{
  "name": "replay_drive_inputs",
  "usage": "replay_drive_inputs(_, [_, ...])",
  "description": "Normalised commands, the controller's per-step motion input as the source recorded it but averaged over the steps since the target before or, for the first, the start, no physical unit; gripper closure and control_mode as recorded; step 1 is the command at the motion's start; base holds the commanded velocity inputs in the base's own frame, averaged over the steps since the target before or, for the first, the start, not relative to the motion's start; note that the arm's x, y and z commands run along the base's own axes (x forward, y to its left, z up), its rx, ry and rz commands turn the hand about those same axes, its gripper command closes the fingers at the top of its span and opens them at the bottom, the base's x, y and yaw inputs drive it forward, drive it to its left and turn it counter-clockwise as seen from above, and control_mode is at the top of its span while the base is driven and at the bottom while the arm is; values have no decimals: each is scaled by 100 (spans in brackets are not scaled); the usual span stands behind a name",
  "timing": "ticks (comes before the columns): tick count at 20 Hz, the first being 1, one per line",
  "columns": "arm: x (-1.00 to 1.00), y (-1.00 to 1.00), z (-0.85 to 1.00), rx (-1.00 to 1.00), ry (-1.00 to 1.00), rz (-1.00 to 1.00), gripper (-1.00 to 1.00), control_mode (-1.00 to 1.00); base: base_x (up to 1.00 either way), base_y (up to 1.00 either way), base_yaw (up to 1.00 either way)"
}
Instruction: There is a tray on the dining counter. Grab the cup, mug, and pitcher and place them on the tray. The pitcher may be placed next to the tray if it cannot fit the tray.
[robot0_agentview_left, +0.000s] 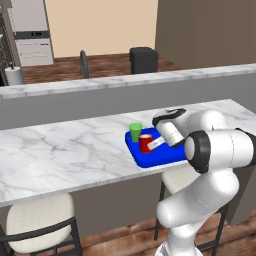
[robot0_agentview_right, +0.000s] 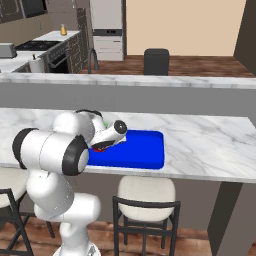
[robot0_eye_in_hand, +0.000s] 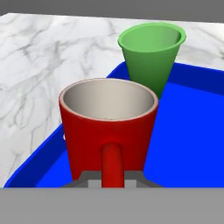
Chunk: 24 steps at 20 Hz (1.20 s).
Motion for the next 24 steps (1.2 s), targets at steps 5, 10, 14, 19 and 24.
replay_drive_inputs(5, [1,11,-22,0,0,0,100,-100,0,0,0])
replay_drive_inputs(10, [3,7,-28,0,0,0,100,-100,0,0,0])
replay_drive_inputs(14, [1,1,-15,0,0,0,100,-100,0,0,0])
replay_drive_inputs(19, [0,0,-1,0,0,0,100,-100,0,0,0])
replay_drive_inputs(24, [0,0,0,0,0,0,100,-100,0,0,0])
